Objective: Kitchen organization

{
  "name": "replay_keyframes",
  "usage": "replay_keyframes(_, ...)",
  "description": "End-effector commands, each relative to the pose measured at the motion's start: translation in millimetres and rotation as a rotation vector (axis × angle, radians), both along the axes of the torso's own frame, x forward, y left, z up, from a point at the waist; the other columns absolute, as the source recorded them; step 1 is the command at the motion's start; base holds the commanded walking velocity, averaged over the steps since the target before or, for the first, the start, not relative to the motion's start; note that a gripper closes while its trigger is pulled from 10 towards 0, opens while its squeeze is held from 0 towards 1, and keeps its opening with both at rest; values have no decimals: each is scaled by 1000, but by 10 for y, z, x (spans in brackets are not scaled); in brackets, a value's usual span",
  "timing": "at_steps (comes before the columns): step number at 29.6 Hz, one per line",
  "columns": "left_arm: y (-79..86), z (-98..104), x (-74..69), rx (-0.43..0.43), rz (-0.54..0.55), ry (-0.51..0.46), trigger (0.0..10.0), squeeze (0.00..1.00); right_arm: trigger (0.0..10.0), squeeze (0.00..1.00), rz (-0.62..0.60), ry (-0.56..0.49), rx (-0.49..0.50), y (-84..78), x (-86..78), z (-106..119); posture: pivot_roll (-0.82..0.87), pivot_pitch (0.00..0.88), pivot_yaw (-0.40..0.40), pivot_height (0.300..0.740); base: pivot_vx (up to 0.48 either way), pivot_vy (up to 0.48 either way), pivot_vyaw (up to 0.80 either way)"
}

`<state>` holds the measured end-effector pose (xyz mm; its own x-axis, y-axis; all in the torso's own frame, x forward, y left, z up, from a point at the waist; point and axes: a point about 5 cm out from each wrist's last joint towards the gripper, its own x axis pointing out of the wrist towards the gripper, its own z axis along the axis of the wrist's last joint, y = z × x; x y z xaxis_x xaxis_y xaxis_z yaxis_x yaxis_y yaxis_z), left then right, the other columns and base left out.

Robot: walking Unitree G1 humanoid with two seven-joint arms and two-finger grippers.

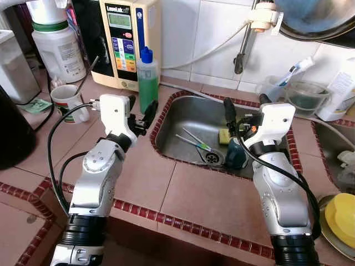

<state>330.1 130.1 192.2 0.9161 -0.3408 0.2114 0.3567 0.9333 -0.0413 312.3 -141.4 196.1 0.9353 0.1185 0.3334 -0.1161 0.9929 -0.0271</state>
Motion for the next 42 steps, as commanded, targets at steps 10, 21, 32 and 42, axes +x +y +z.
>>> replay_keyframes(10,-12,24,-9,19,-4,-3,10000,0,10000,0,-10,-6,-8,-15,6,16,59,0,-31,740,-274,0,0)
replay_keyframes(21,-37,81,1,54,-54,-54,10000,0,10000,0,-8,-7,-14,-8,26,23,59,0,-32,740,0,0,0)
replay_keyframes(32,-71,79,-11,54,-98,-52,10000,0,10000,0,-14,-9,-17,-18,26,26,51,0,-28,740,0,-210,0)
replay_keyframes(42,-84,68,-13,54,-110,-51,10000,0,10000,0,-4,-12,-25,2,38,29,54,0,-34,740,0,-480,0)
